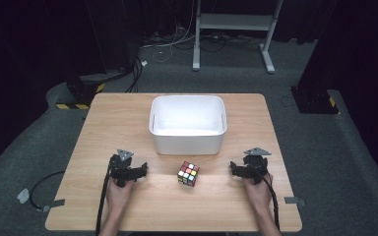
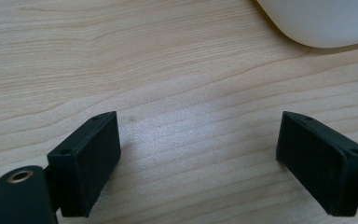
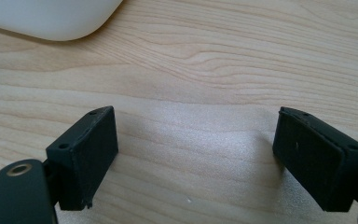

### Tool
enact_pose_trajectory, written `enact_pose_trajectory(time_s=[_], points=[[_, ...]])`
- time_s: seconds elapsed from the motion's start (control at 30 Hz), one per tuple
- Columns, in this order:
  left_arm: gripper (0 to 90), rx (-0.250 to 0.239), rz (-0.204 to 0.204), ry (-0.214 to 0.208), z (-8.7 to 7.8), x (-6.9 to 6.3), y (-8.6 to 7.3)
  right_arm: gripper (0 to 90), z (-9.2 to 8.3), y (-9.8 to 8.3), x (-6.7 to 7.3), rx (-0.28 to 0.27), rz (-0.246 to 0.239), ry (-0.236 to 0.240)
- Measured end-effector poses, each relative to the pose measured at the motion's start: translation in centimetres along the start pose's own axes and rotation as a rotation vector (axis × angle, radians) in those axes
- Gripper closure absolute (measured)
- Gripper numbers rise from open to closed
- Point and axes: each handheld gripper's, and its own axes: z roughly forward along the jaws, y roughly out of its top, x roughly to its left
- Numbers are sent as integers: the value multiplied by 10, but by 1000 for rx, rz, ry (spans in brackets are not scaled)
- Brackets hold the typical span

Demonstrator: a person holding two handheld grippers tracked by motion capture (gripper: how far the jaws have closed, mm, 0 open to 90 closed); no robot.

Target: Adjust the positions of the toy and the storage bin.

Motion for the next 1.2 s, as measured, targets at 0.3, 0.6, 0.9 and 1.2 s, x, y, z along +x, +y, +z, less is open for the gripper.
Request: enact_pose_trajectory(time_s=[0.3, 0.6, 0.9, 1.2], points=[[128, 2, 1, 1, 0, 0, 0, 140, -1, 0, 0, 0, 2, -3], [146, 0, 17, -45, -2, -5, 0, 141, -1, -1, 1, 1, 8, -6], [142, -21, 43, -64, -5, -19, 2, 141, -1, -1, 1, 1, 8, -7], [131, -39, 55, -97, -12, -25, 7, 141, -1, -1, 1, 0, 8, -8]])
